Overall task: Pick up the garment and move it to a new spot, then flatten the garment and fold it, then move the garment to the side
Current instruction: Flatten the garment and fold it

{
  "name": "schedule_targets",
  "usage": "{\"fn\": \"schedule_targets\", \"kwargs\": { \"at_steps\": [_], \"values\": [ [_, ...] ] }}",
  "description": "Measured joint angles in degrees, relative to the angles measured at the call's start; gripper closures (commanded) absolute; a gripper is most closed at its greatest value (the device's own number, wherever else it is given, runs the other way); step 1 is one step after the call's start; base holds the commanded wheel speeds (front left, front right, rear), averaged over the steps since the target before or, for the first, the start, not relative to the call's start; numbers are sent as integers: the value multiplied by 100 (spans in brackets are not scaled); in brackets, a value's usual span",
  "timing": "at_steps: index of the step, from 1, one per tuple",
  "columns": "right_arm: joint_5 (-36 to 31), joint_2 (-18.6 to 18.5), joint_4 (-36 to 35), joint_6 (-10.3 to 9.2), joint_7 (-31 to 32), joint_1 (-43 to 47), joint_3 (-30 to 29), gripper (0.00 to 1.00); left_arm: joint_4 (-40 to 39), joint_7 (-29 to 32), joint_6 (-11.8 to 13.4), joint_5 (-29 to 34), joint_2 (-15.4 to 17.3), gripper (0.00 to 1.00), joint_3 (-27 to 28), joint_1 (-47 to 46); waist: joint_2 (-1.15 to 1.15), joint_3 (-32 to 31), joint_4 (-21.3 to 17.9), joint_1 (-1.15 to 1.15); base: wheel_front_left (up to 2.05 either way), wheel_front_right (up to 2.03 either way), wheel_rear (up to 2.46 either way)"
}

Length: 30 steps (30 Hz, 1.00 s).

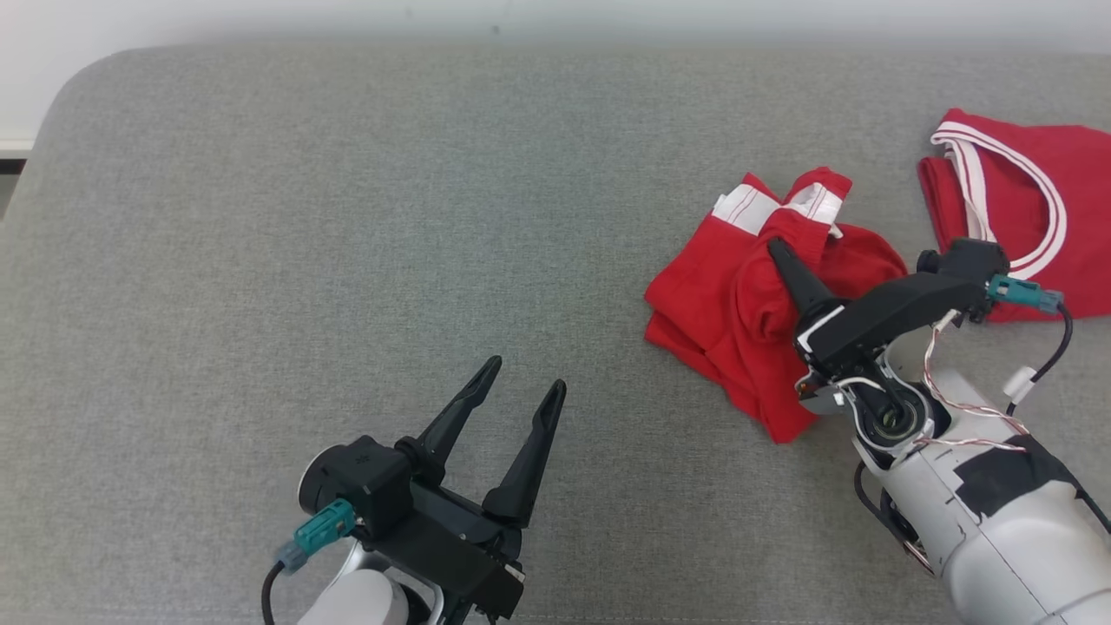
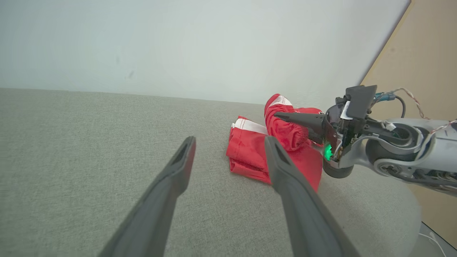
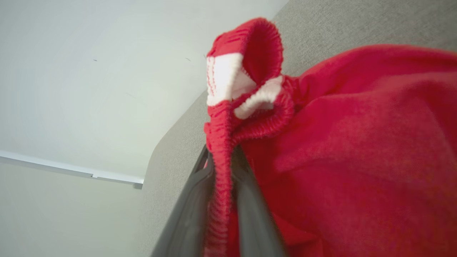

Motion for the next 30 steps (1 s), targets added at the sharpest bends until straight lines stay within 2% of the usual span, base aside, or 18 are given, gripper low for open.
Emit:
{"fn": "schedule_targets", "kwargs": {
  "at_steps": [3, 4, 6, 7, 8, 9, 15, 22, 27, 30],
  "values": [
    [-10, 88, 231, -53, 14, -166, 34, 100, 25, 0, 0, 0, -1, 0, 44, -2, 0, 28, 49, 0, 0, 0, 0],
    [-23, 108, 304, -80, 44, -215, 53, 96, 36, 0, -1, 0, -1, 0, 54, -2, 0, 33, 59, 0, 0, 0, 0],
    [-63, 134, 422, -82, 44, -258, 73, 61, 54, 0, -5, 0, -2, 0, 78, -2, 0, 35, 73, 0, 0, 0, 0],
    [-63, 148, 482, -82, 45, -262, 79, 51, 59, 0, -7, 0, -3, 0, 91, -2, 0, 34, 77, 0, 0, 0, 0],
    [-63, 164, 533, -82, 45, -262, 87, 7, 65, 0, -7, 0, -3, 0, 104, -2, 0, 32, 80, 0, 0, 0, 0],
    [-64, 183, 589, -82, 45, -267, 89, 0, 73, 0, -8, 1, -4, 0, 115, -2, 0, 31, 82, 0, 0, 0, 0],
    [-114, 359, 839, -63, 33, -441, 143, 0, 111, 0, -47, 16, 8, 0, 208, 4, 0, -2, 29, 0, 0, 0, 0],
    [-174, 381, 845, 89, -136, -446, 211, 0, 145, 0, -47, 58, 32, 0, 320, 27, 0, -89, -85, -1, 0, 0, 0],
    [-325, 311, 699, 163, -369, -301, 258, 0, 165, 0, -47, 62, 34, 0, 353, 75, 0, -200, -187, -1, 0, 0, 0],
    [-612, 64, 599, 179, -637, -53, 417, 0, 176, 0, -47, 69, 35, 0, 394, 166, -1, -324, -266, -1, 0, 0, 0]
  ]
}}
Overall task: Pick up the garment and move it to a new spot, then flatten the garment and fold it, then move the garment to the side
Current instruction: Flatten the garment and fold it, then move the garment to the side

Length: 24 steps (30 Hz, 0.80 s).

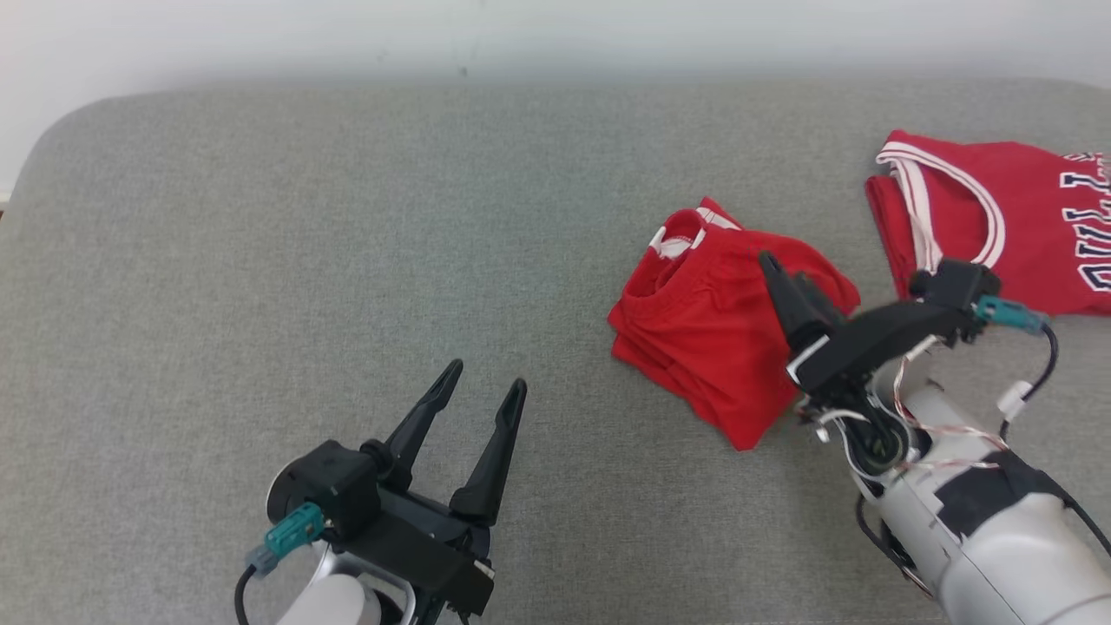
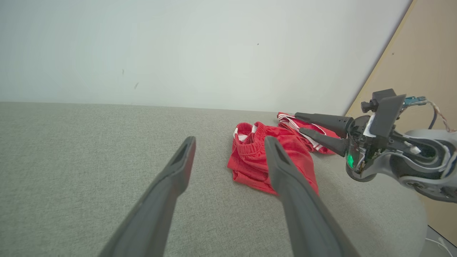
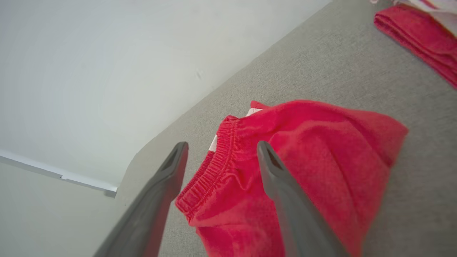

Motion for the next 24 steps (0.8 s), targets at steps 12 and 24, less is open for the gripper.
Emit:
{"fn": "schedule_targets", "kwargs": {
  "at_steps": [12, 24],
  "values": [
    [-396, -438, -378, 25, -666, 892, 176, 0, -78, 0, 5, 51, -12, 0, 20, 264, 0, -288, -203, 0, 0, 0, 0],
    [96, -388, -322, 31, -731, 1221, -187, 0, -213, 0, -1, 109, -22, 0, 11, 267, 0, -173, -131, 0, 0, 0, 0]
  ]
}}
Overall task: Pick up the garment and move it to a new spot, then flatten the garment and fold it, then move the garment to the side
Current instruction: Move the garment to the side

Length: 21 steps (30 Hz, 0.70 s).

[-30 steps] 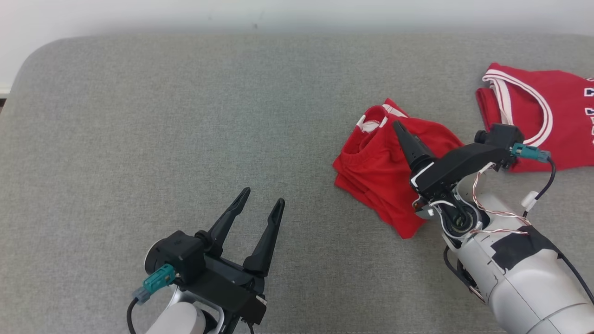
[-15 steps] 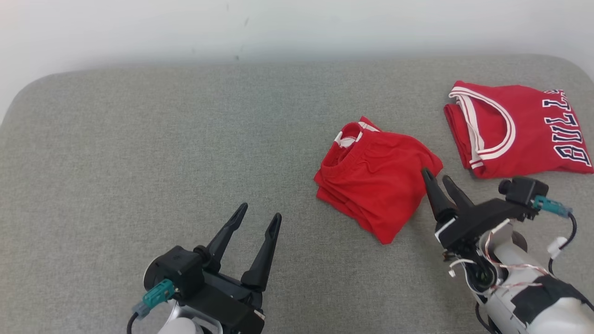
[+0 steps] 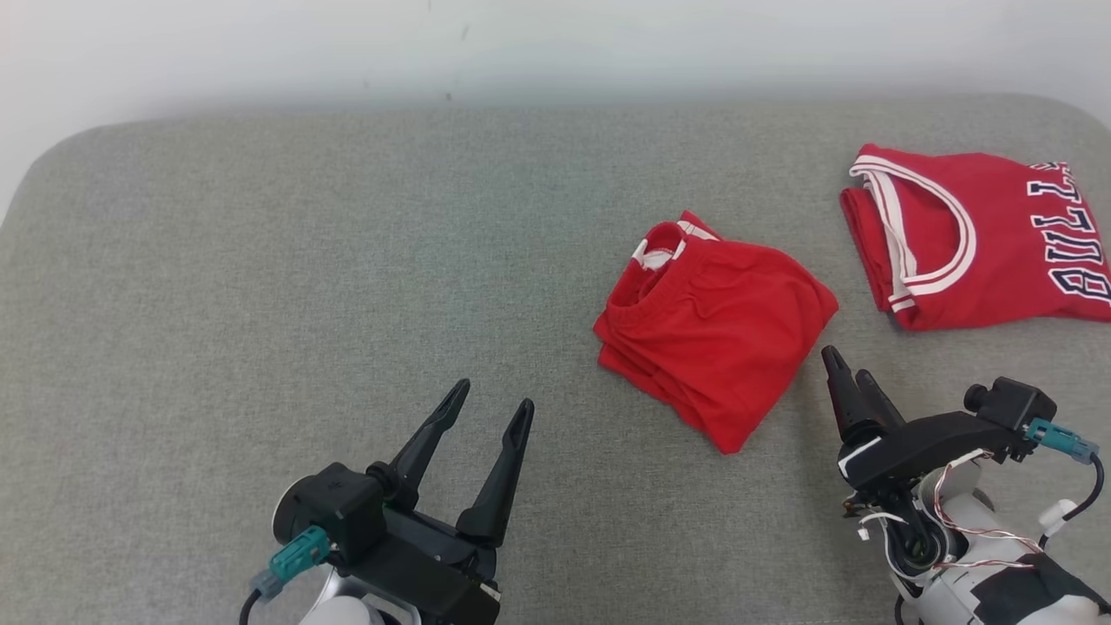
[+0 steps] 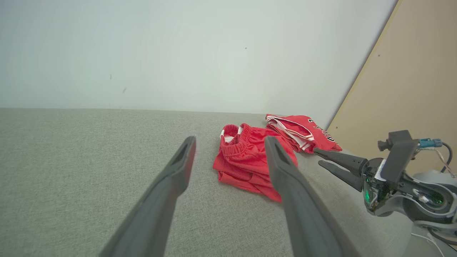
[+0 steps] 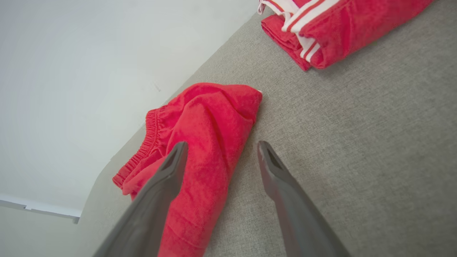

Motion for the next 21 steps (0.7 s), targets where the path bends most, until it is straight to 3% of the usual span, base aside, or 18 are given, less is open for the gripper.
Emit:
{"fn": "schedule_targets", "kwargs": {
  "at_steps": [12, 21],
  "values": [
    [730, 486, 430, 2, 480, -259, -290, 0, 10, 0, -9, 9, -8, 0, 40, -23, 1, 171, 183, 1, 0, 0, 0],
    [859, 516, 791, -86, 676, -475, -393, 0, 16, 0, -54, 112, -22, 0, 70, -34, 1, 254, 279, 0, 0, 0, 0]
  ]
}}
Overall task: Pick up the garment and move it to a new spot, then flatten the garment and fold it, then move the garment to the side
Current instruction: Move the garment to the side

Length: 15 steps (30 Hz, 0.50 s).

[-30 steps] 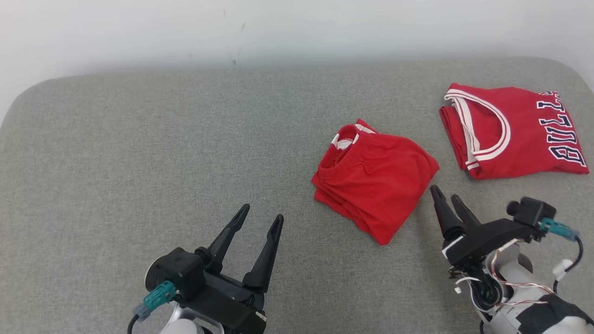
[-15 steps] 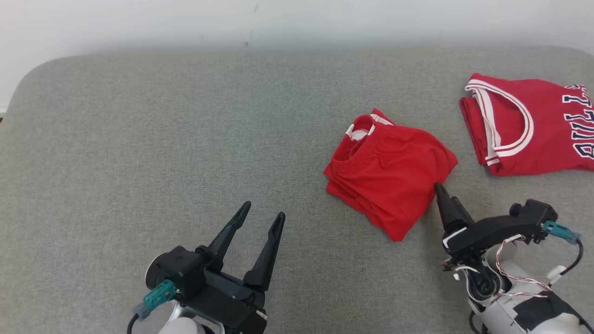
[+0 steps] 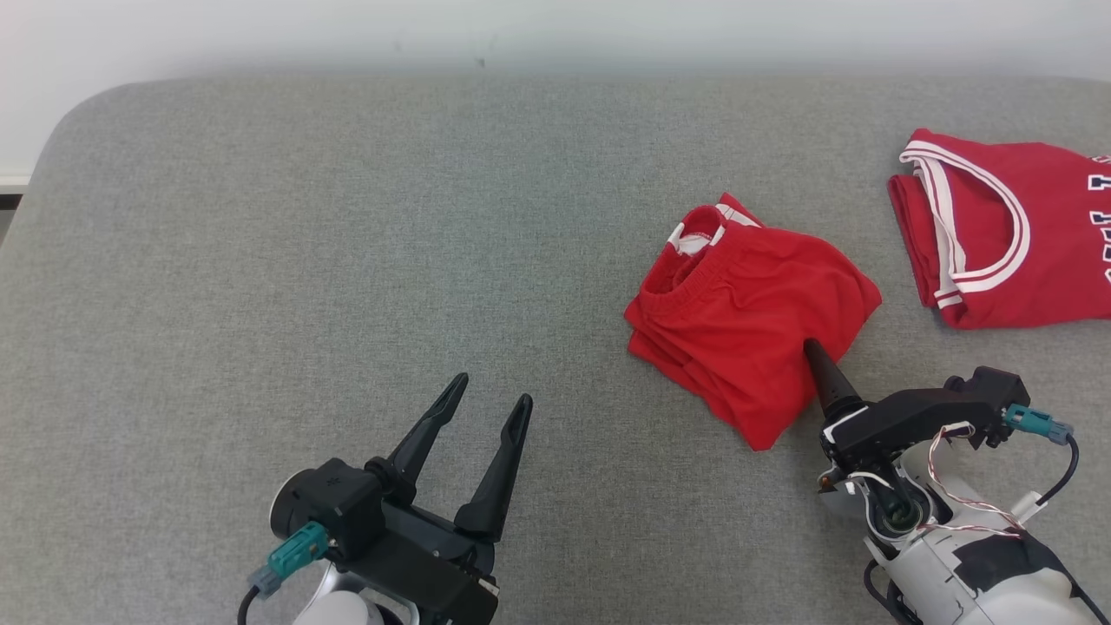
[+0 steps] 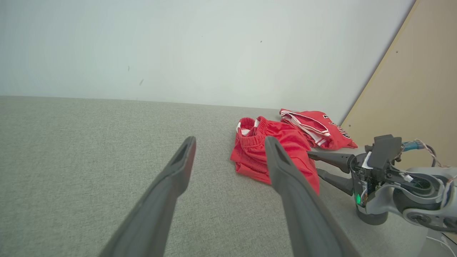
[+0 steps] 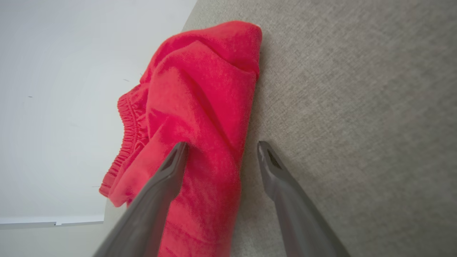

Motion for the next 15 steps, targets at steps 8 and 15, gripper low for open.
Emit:
{"fn": "schedule_targets", "kwargs": {
  "at_steps": [8, 15],
  "values": [
    [81, 109, 285, -5, 285, -220, -4, 0, 3, 0, -5, 3, -5, 0, 2, -3, 0, 51, 39, 0, 0, 0, 0],
    [144, 198, 475, -5, 360, -438, -31, 90, 16, 0, -47, 38, -18, 0, 4, -29, 0, 91, 84, 0, 0, 0, 0]
  ]
}}
